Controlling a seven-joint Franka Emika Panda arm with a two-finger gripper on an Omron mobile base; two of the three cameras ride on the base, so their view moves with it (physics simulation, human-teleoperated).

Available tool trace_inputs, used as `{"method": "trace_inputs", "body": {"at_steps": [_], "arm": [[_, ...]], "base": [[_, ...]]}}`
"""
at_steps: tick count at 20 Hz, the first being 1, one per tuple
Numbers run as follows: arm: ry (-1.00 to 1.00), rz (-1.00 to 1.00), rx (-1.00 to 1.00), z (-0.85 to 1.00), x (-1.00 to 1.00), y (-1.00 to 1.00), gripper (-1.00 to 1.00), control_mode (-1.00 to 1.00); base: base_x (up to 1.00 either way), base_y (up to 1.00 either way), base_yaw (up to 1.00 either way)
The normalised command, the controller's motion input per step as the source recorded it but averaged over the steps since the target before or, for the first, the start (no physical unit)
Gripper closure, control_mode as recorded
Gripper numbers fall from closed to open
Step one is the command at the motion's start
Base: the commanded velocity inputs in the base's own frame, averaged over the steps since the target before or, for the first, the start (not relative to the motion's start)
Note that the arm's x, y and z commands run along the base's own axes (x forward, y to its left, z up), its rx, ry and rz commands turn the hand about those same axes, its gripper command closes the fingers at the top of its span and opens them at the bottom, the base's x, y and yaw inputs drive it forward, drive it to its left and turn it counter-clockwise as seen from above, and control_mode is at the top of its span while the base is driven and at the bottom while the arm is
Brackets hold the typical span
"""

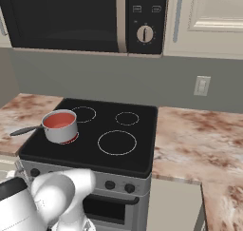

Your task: Wait until the marinara sauce is simmered to a deep red color and then turn off the stove.

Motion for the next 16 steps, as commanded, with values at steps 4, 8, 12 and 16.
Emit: {"method": "trace_inputs", "body": {"at_steps": [4,8,12,16], "arm": [[0.00,0.00,0.05,-0.36,0.01,0.13,-1.00,-1.00],[0.00,0.00,0.04,-0.36,0.00,0.13,-1.00,-1.00],[0.00,0.00,0.02,-0.21,0.03,0.08,-1.00,-1.00],[0.00,0.00,0.00,-0.02,0.10,0.00,-1.00,-1.00]], "base": [[0.00,0.00,0.00],[0.00,0.00,0.00],[0.00,0.00,0.00],[0.00,0.00,0.00]]}}
